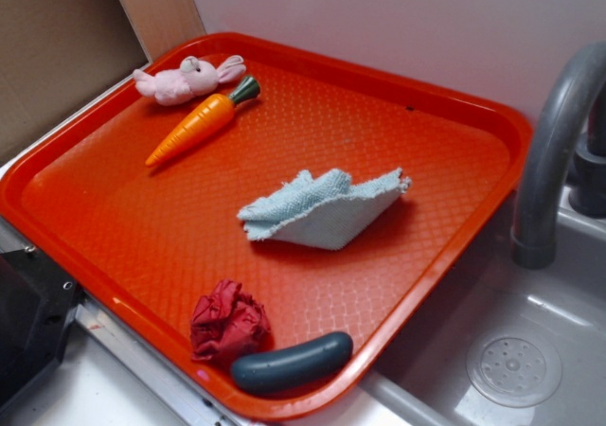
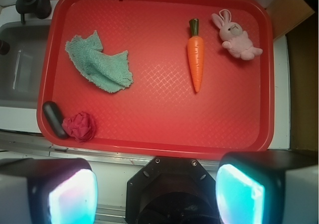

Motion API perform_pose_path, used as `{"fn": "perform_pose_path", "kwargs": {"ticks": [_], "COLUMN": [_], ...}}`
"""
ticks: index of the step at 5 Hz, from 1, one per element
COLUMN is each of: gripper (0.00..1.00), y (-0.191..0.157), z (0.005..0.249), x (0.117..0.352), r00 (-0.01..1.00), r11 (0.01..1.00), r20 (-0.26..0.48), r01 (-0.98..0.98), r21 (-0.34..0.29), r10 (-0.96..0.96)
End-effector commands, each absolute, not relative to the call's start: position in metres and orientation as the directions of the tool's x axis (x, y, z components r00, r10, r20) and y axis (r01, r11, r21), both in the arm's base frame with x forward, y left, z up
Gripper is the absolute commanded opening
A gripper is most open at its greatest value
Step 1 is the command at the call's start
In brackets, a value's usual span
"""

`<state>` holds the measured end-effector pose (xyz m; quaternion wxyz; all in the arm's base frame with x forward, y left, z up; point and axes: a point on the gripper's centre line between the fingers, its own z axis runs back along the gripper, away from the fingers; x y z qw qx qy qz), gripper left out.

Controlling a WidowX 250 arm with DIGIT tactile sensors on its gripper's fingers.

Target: Grab the carrot.

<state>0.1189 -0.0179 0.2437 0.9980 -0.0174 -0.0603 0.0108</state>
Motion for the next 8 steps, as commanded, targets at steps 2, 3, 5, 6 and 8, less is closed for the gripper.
{"fn": "perform_pose_path", "kwargs": {"ticks": [2, 3, 5, 6, 8], "gripper": [1.00, 1.00, 1.00, 1.00, 1.00], "y": [-0.017, -0.013, 0.004, 0.010, 0.015], "z": [0.219, 0.201, 0.161, 0.140, 0.101], "x": [0.140, 0.160, 0.209, 0.234, 0.257], "r00": [0.988, 0.986, 0.981, 0.979, 0.985], "r11": [0.998, 0.997, 0.994, 0.992, 0.989], "r20": [0.141, 0.155, 0.161, 0.170, 0.135], "r01": [-0.065, -0.060, -0.113, -0.124, -0.117], "r21": [-0.022, -0.042, -0.006, 0.039, 0.092], "r10": [0.068, 0.065, 0.112, 0.115, 0.104]}}
